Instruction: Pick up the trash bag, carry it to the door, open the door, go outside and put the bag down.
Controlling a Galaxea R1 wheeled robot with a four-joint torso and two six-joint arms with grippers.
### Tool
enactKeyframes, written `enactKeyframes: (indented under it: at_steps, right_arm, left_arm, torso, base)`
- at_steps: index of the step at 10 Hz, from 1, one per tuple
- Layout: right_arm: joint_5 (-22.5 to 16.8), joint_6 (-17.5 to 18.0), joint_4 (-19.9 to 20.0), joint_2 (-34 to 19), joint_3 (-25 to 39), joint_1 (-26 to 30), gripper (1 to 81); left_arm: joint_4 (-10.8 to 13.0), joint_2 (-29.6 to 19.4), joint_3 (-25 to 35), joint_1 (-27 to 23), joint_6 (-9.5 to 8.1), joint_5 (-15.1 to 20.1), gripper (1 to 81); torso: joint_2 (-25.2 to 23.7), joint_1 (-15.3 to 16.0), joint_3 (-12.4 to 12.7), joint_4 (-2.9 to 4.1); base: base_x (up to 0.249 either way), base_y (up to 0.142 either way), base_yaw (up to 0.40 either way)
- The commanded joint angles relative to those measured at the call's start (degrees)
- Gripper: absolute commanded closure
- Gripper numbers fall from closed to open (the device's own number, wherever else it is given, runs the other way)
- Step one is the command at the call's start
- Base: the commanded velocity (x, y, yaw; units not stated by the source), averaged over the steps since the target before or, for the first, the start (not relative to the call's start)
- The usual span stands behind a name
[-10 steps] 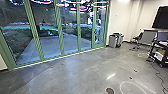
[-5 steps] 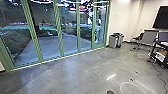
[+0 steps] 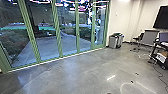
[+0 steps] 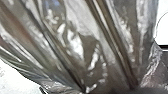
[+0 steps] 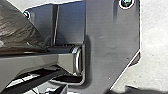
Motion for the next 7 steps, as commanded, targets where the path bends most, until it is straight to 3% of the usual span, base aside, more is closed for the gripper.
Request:
enactKeyframes:
  at_steps: [1, 7]
  right_arm:
    - [-3.6, -0.1, -0.2, -0.1, 0.2, 2.7, 1.0]
    - [-3.6, -0.1, -0.2, -0.1, 0.2, 2.7, 1.0]
  left_arm:
    - [0.0, -0.4, -0.1, -2.7, 0.16, 4.9, 81.1]
    - [0.0, -0.4, -0.1, -2.7, 0.16, 4.9, 81.1]
  torso:
    - [0.0, 0.0, 0.0, 0.0]
    - [0.0, 0.0, 0.0, 0.0]
  base:
    - [0.136, -0.068, 0.0]
    - [0.135, -0.054, 0.0]
